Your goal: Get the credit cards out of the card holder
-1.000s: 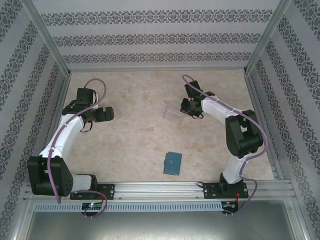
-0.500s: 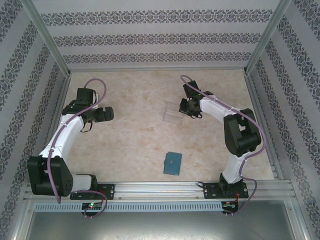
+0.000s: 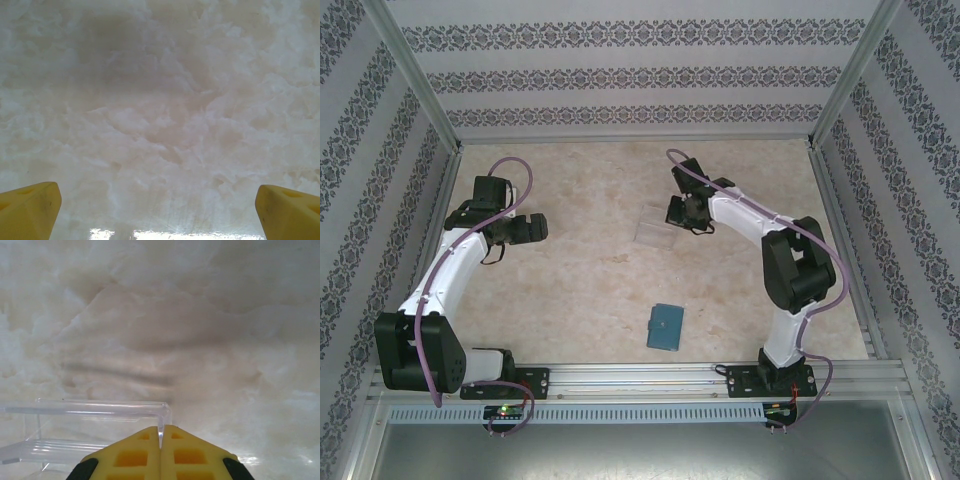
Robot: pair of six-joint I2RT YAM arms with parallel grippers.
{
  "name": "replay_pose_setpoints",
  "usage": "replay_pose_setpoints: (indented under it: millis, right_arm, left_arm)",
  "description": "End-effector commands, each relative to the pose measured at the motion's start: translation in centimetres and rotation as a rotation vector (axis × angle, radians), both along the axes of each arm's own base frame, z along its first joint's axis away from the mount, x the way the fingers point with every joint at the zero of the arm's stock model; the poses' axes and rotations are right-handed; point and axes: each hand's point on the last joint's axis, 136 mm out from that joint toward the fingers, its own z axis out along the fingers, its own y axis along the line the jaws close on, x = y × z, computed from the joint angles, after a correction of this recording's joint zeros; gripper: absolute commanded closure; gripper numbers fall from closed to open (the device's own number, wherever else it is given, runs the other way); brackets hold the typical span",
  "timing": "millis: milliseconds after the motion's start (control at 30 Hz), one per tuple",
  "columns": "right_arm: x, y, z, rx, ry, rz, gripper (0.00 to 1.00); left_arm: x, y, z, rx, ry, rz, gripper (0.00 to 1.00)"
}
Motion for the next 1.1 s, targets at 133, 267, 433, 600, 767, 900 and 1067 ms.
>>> replay_pose_setpoints:
  millis: [133, 267, 433, 600, 767, 900, 1067]
  right_arm:
    - [0.4, 2.2, 0.4, -0.084, -0.003, 0.07, 0.94]
    - [0.5, 3.1, 0.5, -0.135, 0.004, 0.118, 0.94]
    - [0.6, 3.9, 0.3, -0.199, 0.023, 0.165, 0.94]
    - [0.8, 4.3, 0.1, -0.229, 0.035, 0.184, 0.93]
    - [0.7, 4.5, -0.4, -0.233, 0.051, 0.181, 0.92]
    - [0.6, 4.4, -0.8, -0.241, 0.059, 0.178, 0.92]
    - [0.6, 4.4, -0.7, -0.242, 0.059, 0.176, 0.89]
  left_arm:
    - [-0.6, 0.3, 0.1, 0.018, 0.013, -0.004, 0.0]
    - [-0.6, 0.3, 0.1, 0.016, 0.012, -0.004, 0.0]
    - [-0.6, 0.3, 0.0, 0.016, 0.017, -0.004, 0.0]
    - [-0.6, 0.3, -0.1, 0.016, 0.021, -0.004, 0.0]
    - [-0.6, 0.2, -0.2, 0.014, 0.027, -0.005, 0.0]
    - [-0.6, 0.3, -0.3, 0.014, 0.03, -0.004, 0.0]
    - [-0.6, 0.4, -0.5, 0.019, 0.036, -0.001, 0.0]
